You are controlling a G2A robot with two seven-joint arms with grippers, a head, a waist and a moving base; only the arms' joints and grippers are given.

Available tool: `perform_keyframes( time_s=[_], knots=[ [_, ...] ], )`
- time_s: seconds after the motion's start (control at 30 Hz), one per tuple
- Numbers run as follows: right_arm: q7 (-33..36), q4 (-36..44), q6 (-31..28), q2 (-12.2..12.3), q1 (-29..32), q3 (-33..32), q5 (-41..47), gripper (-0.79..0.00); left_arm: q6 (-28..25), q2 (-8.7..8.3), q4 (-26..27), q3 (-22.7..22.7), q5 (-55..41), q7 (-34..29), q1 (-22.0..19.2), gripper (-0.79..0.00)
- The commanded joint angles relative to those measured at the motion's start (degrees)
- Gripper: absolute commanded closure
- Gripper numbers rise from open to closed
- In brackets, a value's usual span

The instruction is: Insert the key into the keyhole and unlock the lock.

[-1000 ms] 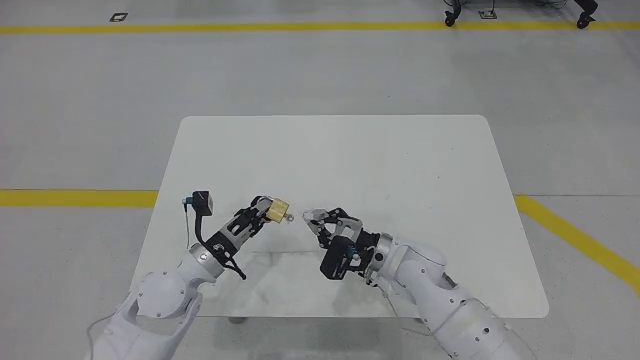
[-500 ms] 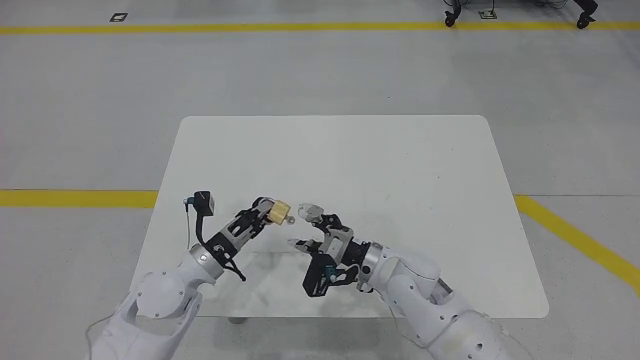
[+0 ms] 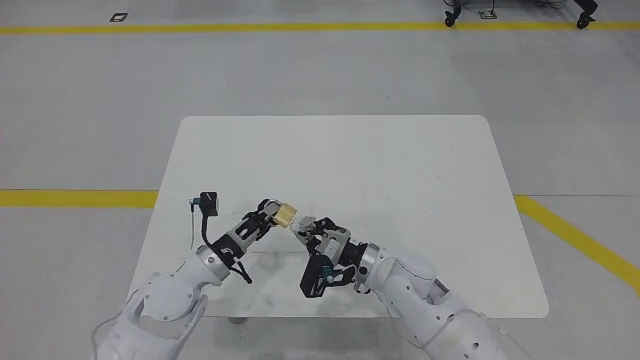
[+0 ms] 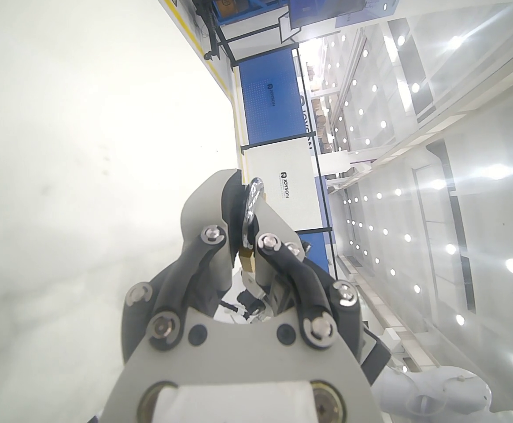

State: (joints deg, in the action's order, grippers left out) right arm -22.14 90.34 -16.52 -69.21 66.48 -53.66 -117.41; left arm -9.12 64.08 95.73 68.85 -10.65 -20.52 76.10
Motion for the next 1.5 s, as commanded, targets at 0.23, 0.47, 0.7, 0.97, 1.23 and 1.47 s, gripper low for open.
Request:
perform_keyframes(
  time_s=[0.23, 0.47, 0.7, 0.97, 1.23, 1.47],
  knots=[
    [-9.5, -4.9, -10.4, 0.2, -2.6, -2.2, 10.4, 0.000, -2.7, 0.24, -0.5, 0.2, 2.3, -0.1, 0.3, 0.000],
    [-12.0, -8.8, -15.6, 0.3, -4.9, -3.2, 14.6, 0.000, -5.2, 0.32, -1.3, 0.4, 3.9, -1.3, 0.3, 0.000],
    [-12.6, -9.8, -17.8, 0.5, -5.3, -3.9, 16.7, -0.200, -6.1, 0.33, -1.2, 1.6, 3.9, -1.6, 0.8, 0.000],
    [-12.8, -7.1, -13.8, 1.7, -3.4, -6.0, 9.7, -0.785, -3.4, 0.16, 0.3, 3.0, 5.0, -3.0, 1.5, 0.000],
    [-13.9, -5.6, -11.8, 2.4, -1.3, -8.0, 9.8, -0.785, 4.7, -0.21, 0.6, 2.5, 10.3, -9.8, 0.0, 0.000],
    [-15.0, -5.3, -10.1, 2.7, 0.1, -9.5, 11.2, -0.785, 10.3, 0.45, -2.2, -2.3, 14.8, -12.5, -4.5, 0.000]
  ],
)
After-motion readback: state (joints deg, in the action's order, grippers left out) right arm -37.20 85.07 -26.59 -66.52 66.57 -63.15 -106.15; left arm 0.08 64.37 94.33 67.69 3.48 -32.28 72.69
